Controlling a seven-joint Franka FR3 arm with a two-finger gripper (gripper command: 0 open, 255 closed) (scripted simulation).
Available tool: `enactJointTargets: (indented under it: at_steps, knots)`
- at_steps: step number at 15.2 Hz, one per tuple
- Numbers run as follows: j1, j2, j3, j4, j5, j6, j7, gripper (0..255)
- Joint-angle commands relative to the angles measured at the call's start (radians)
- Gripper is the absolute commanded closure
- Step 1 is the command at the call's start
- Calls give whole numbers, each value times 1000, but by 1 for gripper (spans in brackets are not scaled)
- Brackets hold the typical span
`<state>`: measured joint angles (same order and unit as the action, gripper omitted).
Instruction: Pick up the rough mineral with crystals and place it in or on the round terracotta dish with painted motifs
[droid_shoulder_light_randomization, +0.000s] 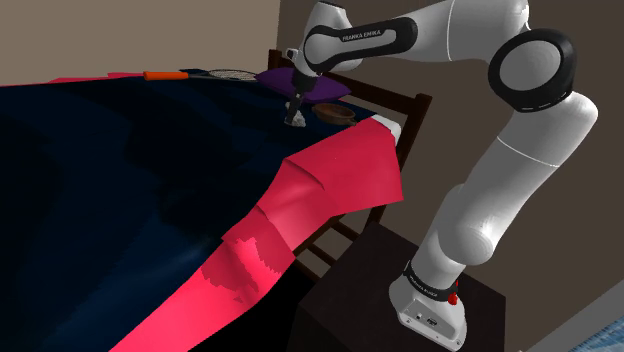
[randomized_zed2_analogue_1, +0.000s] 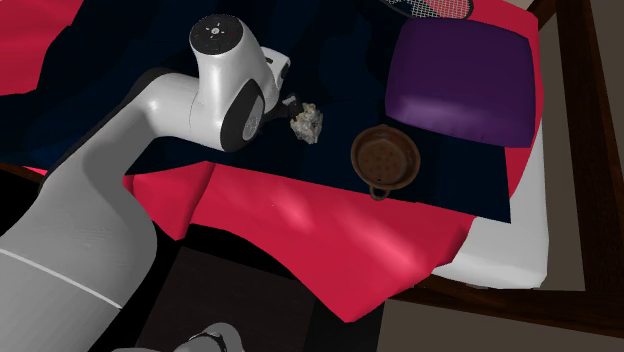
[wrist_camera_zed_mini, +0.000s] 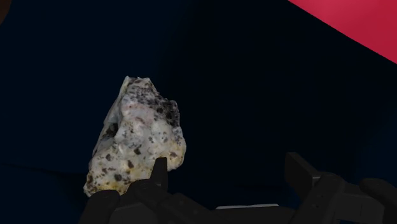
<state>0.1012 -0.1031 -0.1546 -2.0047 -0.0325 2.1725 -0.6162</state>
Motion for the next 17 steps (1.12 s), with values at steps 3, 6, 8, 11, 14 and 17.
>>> enactJointTargets:
  at_steps: [3, 6, 8, 11, 14, 17]
  knots:
    - [0, 0, 0, 0, 0, 0, 0, 255]
    - [0, 0, 0, 0, 0, 0, 0, 255]
    - [0, 0, 0, 0, 0, 0, 0, 255]
    - [0, 0, 0, 0, 0, 0, 0, 255]
    - [-11, 24, -5, 44, 5, -23, 82, 0]
    - [-43, 86, -26, 164, 21, -92, 319, 0]
